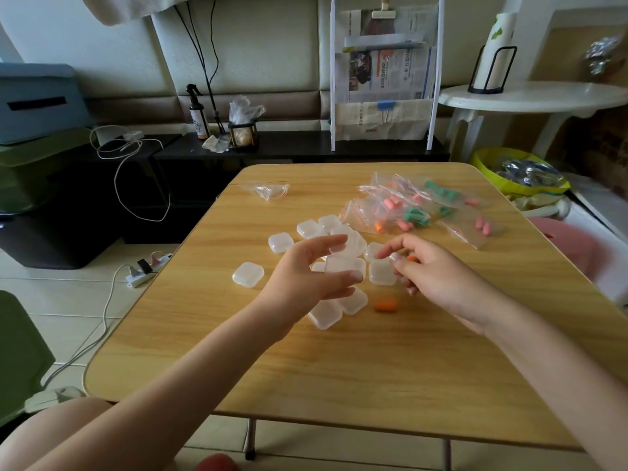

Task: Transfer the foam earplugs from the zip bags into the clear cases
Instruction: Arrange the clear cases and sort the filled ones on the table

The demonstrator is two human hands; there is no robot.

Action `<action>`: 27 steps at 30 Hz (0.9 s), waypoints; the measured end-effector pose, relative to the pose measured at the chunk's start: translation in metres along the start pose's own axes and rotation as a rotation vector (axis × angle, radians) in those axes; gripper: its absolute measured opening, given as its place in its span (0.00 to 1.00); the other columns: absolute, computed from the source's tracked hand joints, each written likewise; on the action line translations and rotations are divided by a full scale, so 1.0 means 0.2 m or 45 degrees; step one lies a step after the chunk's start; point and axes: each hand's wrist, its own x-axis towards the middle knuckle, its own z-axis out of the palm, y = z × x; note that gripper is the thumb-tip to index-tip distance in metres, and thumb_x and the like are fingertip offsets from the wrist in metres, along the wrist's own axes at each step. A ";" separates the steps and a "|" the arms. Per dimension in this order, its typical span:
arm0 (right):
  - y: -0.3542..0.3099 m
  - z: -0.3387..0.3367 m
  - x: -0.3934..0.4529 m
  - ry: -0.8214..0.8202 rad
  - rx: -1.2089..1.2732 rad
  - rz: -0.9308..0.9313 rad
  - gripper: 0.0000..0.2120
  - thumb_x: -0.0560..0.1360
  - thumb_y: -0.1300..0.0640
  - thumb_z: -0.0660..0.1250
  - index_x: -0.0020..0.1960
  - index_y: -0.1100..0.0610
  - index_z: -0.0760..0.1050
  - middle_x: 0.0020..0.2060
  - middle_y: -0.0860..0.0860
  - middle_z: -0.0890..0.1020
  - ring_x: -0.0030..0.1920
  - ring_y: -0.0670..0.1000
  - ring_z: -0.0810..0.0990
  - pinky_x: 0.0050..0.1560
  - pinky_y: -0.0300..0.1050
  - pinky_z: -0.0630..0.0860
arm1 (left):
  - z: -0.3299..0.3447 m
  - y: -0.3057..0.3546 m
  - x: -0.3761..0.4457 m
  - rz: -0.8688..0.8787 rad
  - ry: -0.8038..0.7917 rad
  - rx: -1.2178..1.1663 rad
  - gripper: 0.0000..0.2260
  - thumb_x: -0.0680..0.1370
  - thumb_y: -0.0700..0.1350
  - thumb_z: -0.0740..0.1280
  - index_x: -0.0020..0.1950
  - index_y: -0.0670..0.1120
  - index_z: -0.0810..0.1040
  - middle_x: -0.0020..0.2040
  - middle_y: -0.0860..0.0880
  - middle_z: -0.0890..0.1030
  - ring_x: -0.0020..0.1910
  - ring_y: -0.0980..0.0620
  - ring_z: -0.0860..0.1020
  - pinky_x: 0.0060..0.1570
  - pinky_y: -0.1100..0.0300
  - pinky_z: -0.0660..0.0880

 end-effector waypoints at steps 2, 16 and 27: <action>0.00 0.00 -0.01 -0.092 -0.236 -0.085 0.05 0.81 0.55 0.59 0.52 0.50 0.73 0.34 0.46 0.71 0.33 0.45 0.68 0.35 0.37 0.66 | 0.00 0.00 0.00 -0.007 0.013 0.011 0.26 0.70 0.38 0.75 0.66 0.48 0.74 0.62 0.54 0.74 0.45 0.51 0.84 0.47 0.59 0.81; 0.02 0.01 0.00 -0.120 -0.496 -0.128 0.06 0.79 0.53 0.61 0.44 0.52 0.68 0.33 0.45 0.74 0.31 0.42 0.69 0.33 0.37 0.64 | 0.00 -0.01 0.01 -0.043 -0.116 -0.172 0.21 0.77 0.34 0.65 0.70 0.45 0.70 0.65 0.48 0.75 0.55 0.51 0.81 0.55 0.55 0.78; -0.07 0.10 -0.03 0.111 0.533 -0.096 0.08 0.81 0.55 0.60 0.45 0.57 0.73 0.26 0.41 0.73 0.26 0.40 0.66 0.29 0.31 0.65 | 0.04 0.00 -0.02 0.055 -0.116 0.090 0.26 0.70 0.38 0.75 0.65 0.52 0.75 0.64 0.58 0.77 0.52 0.52 0.82 0.60 0.49 0.75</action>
